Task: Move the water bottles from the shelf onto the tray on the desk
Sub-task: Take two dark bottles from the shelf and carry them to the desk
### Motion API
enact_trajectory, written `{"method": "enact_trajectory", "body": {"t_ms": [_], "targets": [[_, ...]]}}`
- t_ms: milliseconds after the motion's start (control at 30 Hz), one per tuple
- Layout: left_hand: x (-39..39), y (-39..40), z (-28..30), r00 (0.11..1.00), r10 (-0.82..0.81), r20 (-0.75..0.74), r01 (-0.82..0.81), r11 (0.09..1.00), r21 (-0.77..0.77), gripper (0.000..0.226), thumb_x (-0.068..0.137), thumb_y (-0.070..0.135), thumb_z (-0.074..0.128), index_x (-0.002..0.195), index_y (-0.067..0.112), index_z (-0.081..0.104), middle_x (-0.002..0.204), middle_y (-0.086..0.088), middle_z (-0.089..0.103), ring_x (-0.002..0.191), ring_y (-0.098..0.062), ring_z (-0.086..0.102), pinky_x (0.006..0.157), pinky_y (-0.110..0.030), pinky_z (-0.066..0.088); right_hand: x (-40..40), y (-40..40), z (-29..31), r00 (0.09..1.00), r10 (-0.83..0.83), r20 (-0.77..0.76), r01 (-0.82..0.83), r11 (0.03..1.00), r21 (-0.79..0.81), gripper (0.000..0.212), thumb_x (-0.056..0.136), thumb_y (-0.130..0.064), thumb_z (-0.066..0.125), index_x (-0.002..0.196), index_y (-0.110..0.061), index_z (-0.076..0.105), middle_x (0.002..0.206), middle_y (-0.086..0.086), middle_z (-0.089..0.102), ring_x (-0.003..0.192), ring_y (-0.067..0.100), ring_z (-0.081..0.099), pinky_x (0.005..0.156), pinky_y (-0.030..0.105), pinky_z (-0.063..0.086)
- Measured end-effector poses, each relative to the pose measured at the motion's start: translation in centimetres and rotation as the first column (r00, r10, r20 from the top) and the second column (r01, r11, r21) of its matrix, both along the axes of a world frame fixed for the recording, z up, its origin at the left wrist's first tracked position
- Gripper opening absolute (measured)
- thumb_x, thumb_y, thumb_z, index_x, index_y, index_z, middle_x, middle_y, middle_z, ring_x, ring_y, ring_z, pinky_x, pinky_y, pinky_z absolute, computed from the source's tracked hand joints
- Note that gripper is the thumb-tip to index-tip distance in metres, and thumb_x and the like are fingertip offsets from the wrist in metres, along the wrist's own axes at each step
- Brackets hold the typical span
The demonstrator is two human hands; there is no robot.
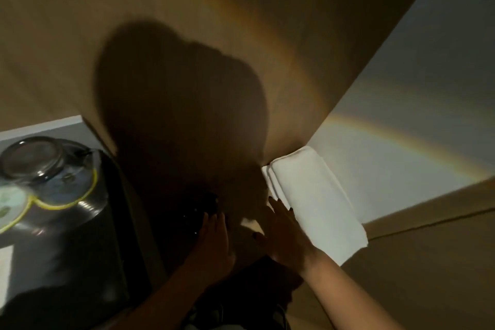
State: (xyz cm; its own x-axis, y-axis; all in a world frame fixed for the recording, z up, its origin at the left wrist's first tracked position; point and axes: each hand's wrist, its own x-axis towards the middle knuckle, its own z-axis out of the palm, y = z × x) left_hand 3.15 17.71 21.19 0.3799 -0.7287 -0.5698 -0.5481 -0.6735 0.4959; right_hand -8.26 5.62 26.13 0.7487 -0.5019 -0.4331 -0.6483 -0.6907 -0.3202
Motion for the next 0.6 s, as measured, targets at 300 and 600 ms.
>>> {"method": "enact_trajectory", "body": {"t_ms": [300,600], "targets": [[-0.2,-2.1,-3.6,0.906,0.421,0.042,-0.421,0.907,-0.011,0.056,0.101,0.025,0.031,0.15,0.007,0.01,0.159,-0.013,0.009,0.146,-0.026,0.011,0.118,-0.034,0.014,1.3,-4.2,-5.0,0.967,0.224,-0.122,-0.194,0.957,0.216,0.077,0.09,-0.044,0.048,0.152,-0.021,0.009,0.158,0.005,0.012,0.147,0.026,0.009,0.12,0.042,0.012],[-4.5,-6.5,-10.5,0.804,0.592,0.052,-0.594,0.802,0.054,0.092,0.087,0.066,0.014,0.145,-0.005,0.02,0.152,-0.021,0.025,0.142,-0.029,0.027,0.114,-0.029,0.022,0.9,-13.7,-12.4,0.947,0.225,-0.227,-0.119,0.907,0.405,0.068,0.093,-0.029,0.053,0.15,-0.017,0.018,0.155,0.005,0.026,0.142,0.023,0.029,0.115,0.035,0.028]]}}
